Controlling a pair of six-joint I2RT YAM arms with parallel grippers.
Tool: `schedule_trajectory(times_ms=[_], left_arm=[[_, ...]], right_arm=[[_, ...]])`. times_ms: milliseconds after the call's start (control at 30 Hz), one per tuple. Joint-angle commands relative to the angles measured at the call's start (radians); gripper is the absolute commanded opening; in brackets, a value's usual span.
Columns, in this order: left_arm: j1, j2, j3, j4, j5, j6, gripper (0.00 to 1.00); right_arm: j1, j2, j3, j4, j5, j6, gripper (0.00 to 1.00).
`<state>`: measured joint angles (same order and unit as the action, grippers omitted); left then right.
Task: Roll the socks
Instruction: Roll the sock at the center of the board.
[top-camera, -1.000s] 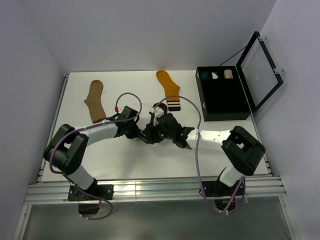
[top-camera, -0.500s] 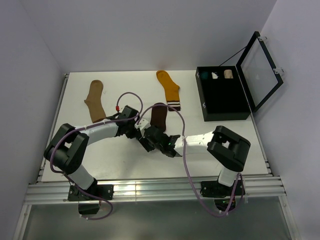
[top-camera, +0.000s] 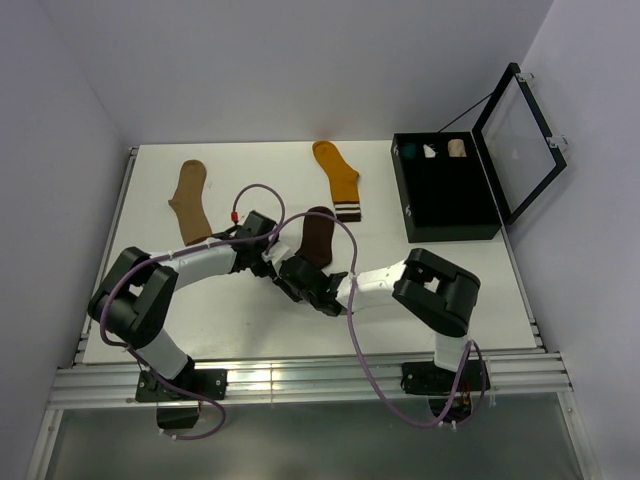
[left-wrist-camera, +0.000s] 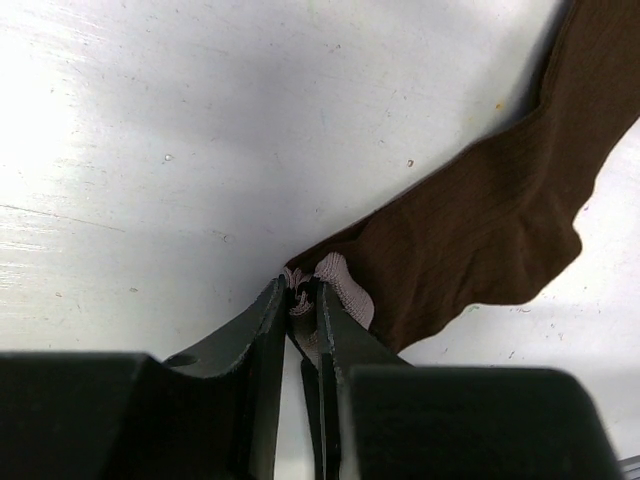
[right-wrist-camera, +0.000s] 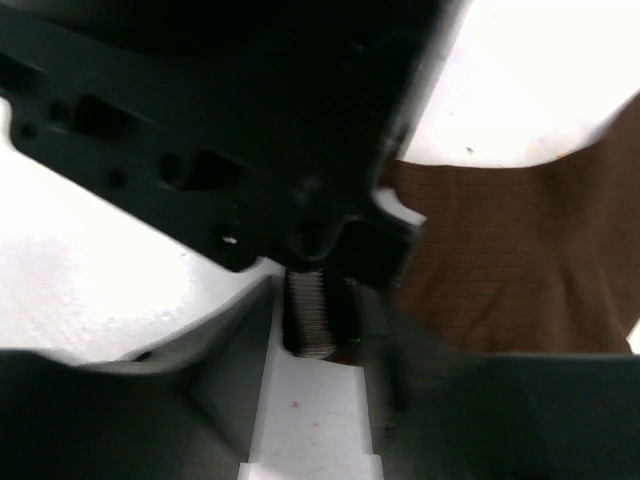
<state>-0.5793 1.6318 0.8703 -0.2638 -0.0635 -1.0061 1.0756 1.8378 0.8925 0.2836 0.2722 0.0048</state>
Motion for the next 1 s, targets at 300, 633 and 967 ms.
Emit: schedule_trajectory(times_ms=[300,633,967], left_arm=[[0.002,-0.039,-0.016,0.008,-0.007,0.004,0.36],[0.004,-0.167,-0.103,0.090,-0.091,-0.087,0.71],[0.006,-0.270,-0.235,0.241,-0.085,-0.123,0.75]], right_arm=[[-0.023,0.006,-0.052,0.006,-0.054,0.109,0.00],[-0.173,-0.060,-0.099,0.071,-0.451,0.241,0.00],[-0.355,0.021,-0.127,0.258,-0.852,0.461,0.00]])
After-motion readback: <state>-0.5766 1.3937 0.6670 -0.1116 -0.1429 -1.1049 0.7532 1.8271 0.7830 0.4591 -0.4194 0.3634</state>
